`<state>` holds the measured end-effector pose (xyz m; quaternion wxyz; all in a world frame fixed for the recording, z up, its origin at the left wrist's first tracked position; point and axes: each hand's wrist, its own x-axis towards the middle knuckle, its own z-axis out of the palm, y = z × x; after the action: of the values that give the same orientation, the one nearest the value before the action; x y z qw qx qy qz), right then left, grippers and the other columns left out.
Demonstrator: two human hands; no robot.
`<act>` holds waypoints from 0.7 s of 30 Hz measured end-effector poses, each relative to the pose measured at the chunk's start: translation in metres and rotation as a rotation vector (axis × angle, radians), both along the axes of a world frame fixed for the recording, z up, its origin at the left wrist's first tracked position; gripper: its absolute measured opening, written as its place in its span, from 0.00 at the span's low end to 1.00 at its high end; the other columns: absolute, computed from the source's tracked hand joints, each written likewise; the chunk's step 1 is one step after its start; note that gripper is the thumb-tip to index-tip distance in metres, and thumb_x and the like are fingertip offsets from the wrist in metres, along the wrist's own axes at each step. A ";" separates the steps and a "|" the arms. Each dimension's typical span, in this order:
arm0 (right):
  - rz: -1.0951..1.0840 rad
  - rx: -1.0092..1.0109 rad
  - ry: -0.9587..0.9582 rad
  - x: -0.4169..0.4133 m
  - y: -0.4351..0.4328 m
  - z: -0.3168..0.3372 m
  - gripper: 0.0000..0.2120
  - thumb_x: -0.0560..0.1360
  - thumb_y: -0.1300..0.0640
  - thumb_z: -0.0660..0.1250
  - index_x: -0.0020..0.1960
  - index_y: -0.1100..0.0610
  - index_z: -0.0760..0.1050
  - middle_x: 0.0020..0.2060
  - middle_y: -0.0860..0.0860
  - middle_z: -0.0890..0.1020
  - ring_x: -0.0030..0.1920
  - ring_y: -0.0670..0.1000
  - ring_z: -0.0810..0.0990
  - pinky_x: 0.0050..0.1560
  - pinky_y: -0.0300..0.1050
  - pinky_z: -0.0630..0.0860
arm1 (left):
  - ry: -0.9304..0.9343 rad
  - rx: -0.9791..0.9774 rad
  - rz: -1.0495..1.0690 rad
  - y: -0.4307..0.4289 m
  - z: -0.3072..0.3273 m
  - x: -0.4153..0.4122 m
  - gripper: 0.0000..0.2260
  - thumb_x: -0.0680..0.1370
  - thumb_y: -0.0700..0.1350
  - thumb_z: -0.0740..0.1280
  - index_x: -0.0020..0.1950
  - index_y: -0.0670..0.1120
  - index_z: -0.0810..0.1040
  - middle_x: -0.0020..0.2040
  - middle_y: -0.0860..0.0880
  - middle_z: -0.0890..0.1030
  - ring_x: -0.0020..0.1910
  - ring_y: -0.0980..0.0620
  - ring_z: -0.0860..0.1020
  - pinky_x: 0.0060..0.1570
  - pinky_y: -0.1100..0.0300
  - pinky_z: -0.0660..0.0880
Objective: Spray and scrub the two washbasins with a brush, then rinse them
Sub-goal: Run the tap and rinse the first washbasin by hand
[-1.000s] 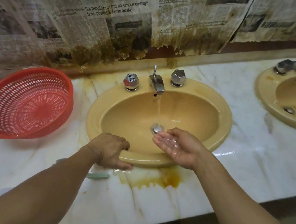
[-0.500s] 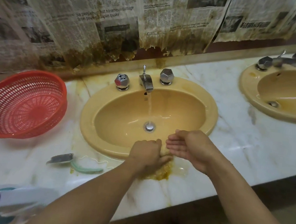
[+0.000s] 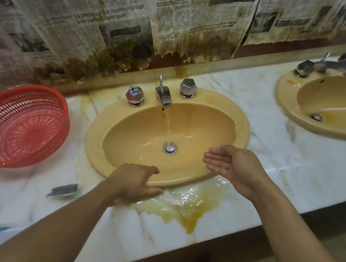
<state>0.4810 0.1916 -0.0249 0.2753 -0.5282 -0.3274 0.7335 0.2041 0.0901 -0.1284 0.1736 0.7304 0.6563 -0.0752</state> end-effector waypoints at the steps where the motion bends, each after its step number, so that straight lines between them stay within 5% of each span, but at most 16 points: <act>1: -0.008 0.000 0.013 -0.002 0.002 -0.002 0.18 0.84 0.55 0.61 0.58 0.71 0.77 0.53 0.66 0.84 0.54 0.61 0.86 0.61 0.56 0.80 | 0.003 -0.006 0.005 -0.004 0.002 -0.014 0.38 0.71 0.79 0.57 0.74 0.57 0.70 0.66 0.54 0.81 0.63 0.49 0.79 0.58 0.54 0.75; 9: -0.120 -0.050 0.142 -0.017 0.026 -0.024 0.19 0.84 0.55 0.60 0.60 0.72 0.76 0.53 0.68 0.84 0.54 0.64 0.85 0.60 0.56 0.80 | 0.127 -0.130 -0.079 0.003 0.006 -0.062 0.39 0.67 0.82 0.56 0.69 0.59 0.71 0.58 0.57 0.83 0.53 0.51 0.80 0.48 0.56 0.72; 15: -0.164 -0.206 0.293 -0.060 0.059 -0.050 0.19 0.84 0.53 0.59 0.60 0.70 0.76 0.53 0.67 0.84 0.54 0.64 0.85 0.58 0.55 0.81 | 0.047 0.269 -0.182 -0.009 -0.024 -0.076 0.39 0.70 0.83 0.52 0.57 0.54 0.81 0.44 0.56 0.84 0.39 0.48 0.83 0.36 0.57 0.74; 21: -0.241 -0.400 0.439 -0.126 0.097 -0.084 0.20 0.85 0.51 0.60 0.59 0.67 0.78 0.50 0.65 0.85 0.54 0.62 0.84 0.54 0.55 0.83 | 0.033 0.415 -0.239 -0.009 -0.031 -0.080 0.35 0.71 0.81 0.55 0.46 0.52 0.82 0.35 0.56 0.80 0.31 0.49 0.79 0.29 0.60 0.73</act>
<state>0.3546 0.2889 -0.1089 0.3151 -0.4360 -0.0448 0.8418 0.1242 0.0815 -0.1590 -0.0012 0.8217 0.5692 0.0294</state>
